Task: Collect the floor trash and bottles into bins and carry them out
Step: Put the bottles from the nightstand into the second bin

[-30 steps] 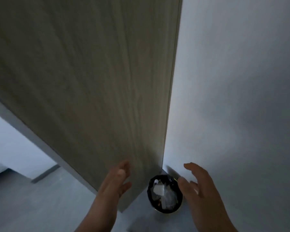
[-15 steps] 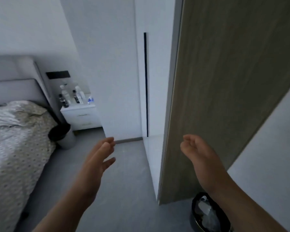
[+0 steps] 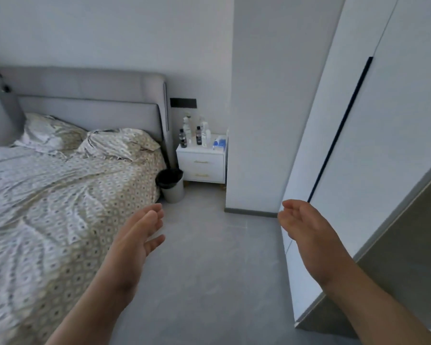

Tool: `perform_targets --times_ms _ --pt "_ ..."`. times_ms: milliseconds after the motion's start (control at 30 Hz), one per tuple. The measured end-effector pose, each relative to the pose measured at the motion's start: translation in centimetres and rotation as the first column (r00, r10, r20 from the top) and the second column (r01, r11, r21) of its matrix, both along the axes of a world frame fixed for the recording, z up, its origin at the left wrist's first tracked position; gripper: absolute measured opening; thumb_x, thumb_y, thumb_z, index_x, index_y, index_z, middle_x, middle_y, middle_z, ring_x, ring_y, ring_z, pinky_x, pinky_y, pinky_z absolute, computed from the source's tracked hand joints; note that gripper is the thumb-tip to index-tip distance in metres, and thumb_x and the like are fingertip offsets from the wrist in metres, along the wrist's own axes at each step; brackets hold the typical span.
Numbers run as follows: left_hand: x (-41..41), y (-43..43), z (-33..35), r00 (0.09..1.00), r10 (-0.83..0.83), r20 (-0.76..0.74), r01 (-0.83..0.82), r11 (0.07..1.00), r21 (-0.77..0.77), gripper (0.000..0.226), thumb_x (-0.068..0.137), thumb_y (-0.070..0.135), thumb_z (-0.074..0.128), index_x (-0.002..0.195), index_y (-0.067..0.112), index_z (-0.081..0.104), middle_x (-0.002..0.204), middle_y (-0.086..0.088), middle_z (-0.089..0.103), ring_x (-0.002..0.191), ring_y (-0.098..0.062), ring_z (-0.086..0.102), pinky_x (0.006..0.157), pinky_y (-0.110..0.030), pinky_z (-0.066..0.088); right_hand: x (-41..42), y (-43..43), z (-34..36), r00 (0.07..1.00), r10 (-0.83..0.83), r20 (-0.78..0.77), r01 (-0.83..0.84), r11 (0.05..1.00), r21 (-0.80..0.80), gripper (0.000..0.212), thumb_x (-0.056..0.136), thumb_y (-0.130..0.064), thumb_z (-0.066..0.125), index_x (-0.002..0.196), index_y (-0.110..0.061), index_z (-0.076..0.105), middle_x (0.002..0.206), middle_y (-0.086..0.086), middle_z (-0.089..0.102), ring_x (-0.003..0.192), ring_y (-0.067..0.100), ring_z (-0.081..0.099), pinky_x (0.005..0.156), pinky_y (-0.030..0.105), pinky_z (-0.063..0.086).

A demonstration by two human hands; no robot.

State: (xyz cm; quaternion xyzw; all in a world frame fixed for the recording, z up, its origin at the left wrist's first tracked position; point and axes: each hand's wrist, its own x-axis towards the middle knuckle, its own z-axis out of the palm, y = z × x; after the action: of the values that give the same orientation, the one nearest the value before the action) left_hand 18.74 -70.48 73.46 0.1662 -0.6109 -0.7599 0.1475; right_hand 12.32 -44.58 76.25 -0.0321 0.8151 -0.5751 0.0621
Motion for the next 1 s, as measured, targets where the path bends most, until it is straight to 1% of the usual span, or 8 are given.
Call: perform_targets --times_ms 100,300,433,500,567,733,867,1000 --pt "-0.8 -1.9 0.0 1.000 0.024 -0.007 -0.024 1.000 0.016 0.051 0.060 0.046 0.060 0.106 0.024 0.063 0.120 -0.003 0.063 0.116 -0.016 0.056 0.086 -0.034 0.046 -1.1 -2.0 0.0 1.000 0.022 0.013 -0.022 1.000 -0.003 0.030 0.094 -0.034 0.052 0.124 -0.031 0.052 0.123 -0.015 0.056 0.119 0.008 0.051 0.100 0.028 0.037" --pt "-6.4 -4.0 -1.0 0.999 0.054 0.004 -0.055 0.997 0.057 0.026 0.079 0.026 0.059 0.104 0.022 0.063 0.120 -0.004 0.063 0.117 -0.018 0.055 0.083 -0.033 0.046 -6.9 -4.9 -0.6 0.998 0.016 0.052 -0.013 0.999 -0.049 0.025 0.092 -0.028 0.056 0.118 -0.031 0.057 0.124 -0.011 0.059 0.121 0.010 0.052 0.107 0.034 0.037" --pt "-12.5 -4.6 -0.8 0.998 0.066 -0.002 -0.066 0.996 0.062 0.040 0.067 0.034 0.056 0.104 0.021 0.064 0.120 -0.006 0.063 0.116 -0.019 0.055 0.085 -0.036 0.046 -13.7 -7.0 -1.2 0.998 0.051 0.041 -0.047 0.996 -0.080 0.021 0.092 -0.026 0.058 0.112 -0.034 0.056 0.125 -0.009 0.057 0.122 0.009 0.051 0.105 0.030 0.036" --pt "-15.8 -4.6 -0.4 0.998 0.060 0.005 -0.060 0.997 0.038 0.054 0.053 0.042 0.064 0.103 0.022 0.064 0.118 -0.005 0.064 0.115 -0.018 0.056 0.084 -0.035 0.047 -17.7 -7.9 -1.2 0.997 0.064 0.037 -0.059 0.990 -0.127 0.020 0.092 -0.022 0.059 0.109 -0.032 0.057 0.124 -0.006 0.058 0.120 0.009 0.052 0.100 0.026 0.036" --pt "-19.2 -5.0 -0.1 0.998 0.069 0.013 -0.069 0.997 0.028 0.065 0.042 0.050 0.062 0.102 0.023 0.064 0.115 -0.003 0.064 0.114 -0.016 0.055 0.082 -0.033 0.047 -21.9 -8.8 -0.9 0.996 0.086 0.037 -0.080 0.985 -0.155 0.020 0.092 -0.019 0.059 0.109 -0.030 0.058 0.124 -0.004 0.058 0.118 0.008 0.051 0.096 0.025 0.035" --pt "-24.7 -7.0 1.5 0.993 0.116 0.000 -0.116 0.993 0.035 0.051 0.051 0.038 0.064 0.100 0.021 0.064 0.113 0.002 0.065 0.114 -0.014 0.055 0.081 -0.031 0.045 -29.8 -12.0 0.3 0.986 0.167 0.010 -0.164 0.978 -0.130 0.017 0.092 -0.023 0.058 0.100 -0.038 0.055 0.122 -0.007 0.060 0.118 0.009 0.053 0.107 0.035 0.038" --pt "-28.2 -10.3 2.1 0.977 0.213 -0.008 -0.213 0.976 0.044 0.068 0.036 0.047 0.064 0.098 0.020 0.066 0.110 0.003 0.067 0.107 -0.009 0.057 0.084 -0.033 0.044 -35.3 -16.5 0.7 0.972 0.233 0.023 -0.228 0.963 -0.142 0.018 0.091 -0.023 0.059 0.103 -0.036 0.057 0.123 -0.006 0.060 0.119 0.012 0.053 0.109 0.042 0.038" --pt "-33.1 -15.2 1.6 0.967 0.255 -0.007 -0.254 0.963 0.084 0.052 0.048 0.036 0.066 0.098 0.021 0.065 0.110 0.004 0.066 0.102 -0.005 0.056 0.081 -0.029 0.044 -41.0 -21.5 0.3 0.958 0.280 0.061 -0.269 0.953 -0.140 0.019 0.090 -0.018 0.061 0.100 -0.034 0.059 0.119 -0.006 0.062 0.119 0.015 0.054 0.109 0.043 0.038"
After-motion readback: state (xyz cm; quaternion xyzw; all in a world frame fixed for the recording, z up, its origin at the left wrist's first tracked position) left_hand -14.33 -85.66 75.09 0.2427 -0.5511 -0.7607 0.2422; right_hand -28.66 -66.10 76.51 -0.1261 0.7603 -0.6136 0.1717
